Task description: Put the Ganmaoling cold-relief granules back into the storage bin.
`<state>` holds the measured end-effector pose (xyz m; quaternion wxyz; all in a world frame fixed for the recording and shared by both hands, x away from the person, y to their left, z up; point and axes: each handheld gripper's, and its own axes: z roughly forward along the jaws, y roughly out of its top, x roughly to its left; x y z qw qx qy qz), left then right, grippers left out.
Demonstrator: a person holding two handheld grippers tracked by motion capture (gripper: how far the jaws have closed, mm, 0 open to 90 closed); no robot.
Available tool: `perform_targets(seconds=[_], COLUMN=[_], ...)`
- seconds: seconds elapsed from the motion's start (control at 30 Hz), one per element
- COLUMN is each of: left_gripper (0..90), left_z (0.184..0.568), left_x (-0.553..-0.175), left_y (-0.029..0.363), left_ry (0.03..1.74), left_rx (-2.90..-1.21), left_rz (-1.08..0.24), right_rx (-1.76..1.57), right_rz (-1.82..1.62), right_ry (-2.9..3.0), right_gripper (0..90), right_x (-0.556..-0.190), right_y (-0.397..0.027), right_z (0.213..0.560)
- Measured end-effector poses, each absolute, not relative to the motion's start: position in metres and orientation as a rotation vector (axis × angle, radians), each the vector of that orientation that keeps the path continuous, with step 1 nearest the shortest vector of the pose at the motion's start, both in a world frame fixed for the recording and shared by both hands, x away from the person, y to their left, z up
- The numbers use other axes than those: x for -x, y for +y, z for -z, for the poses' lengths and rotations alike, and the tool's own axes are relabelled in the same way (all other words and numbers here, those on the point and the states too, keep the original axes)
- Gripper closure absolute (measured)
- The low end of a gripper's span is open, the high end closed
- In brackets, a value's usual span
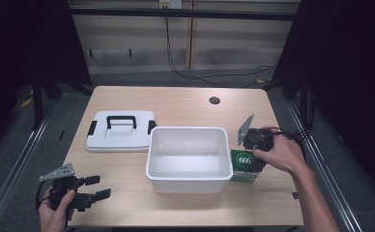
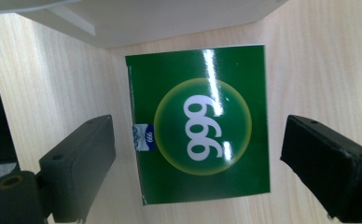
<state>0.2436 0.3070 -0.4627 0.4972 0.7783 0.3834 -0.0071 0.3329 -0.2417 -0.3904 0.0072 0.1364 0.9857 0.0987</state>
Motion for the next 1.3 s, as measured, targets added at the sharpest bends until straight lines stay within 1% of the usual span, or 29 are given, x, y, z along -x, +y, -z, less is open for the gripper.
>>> perform_targets(seconds=[0.2,0.7,0.83,1.07,1.3], left_gripper=[16.5,16.5,16.5,16.5,16.5], left_z=[0.463,0.463,0.463,0.463,0.463], left_x=[-0.244,-0.244,-0.244,-0.243,-0.244], left_y=[0.307,0.306,0.306,0.306,0.306], left_ry=[0.921,0.917,0.917,0.917,0.919], left_rx=[-1.888,-1.897,-1.895,-1.895,-1.894], left_rz=[0.018,0.022,0.029,0.025,0.029], right_rx=[-0.414,-0.349,-0.315,-0.299,-0.332], right_rz=[-0.302,-0.184,-0.144,-0.11,-0.119], right_ry=[3.086,3.111,3.121,3.13,3.115], right_gripper=[9.3,9.6,12.6,13.4,16.0], right_x=[-0.336,-0.34,-0.34,-0.34,-0.339], right_y=[-0.237,-0.232,-0.228,-0.226,-0.227], right_z=[0.393,0.413,0.416,0.42,0.419])
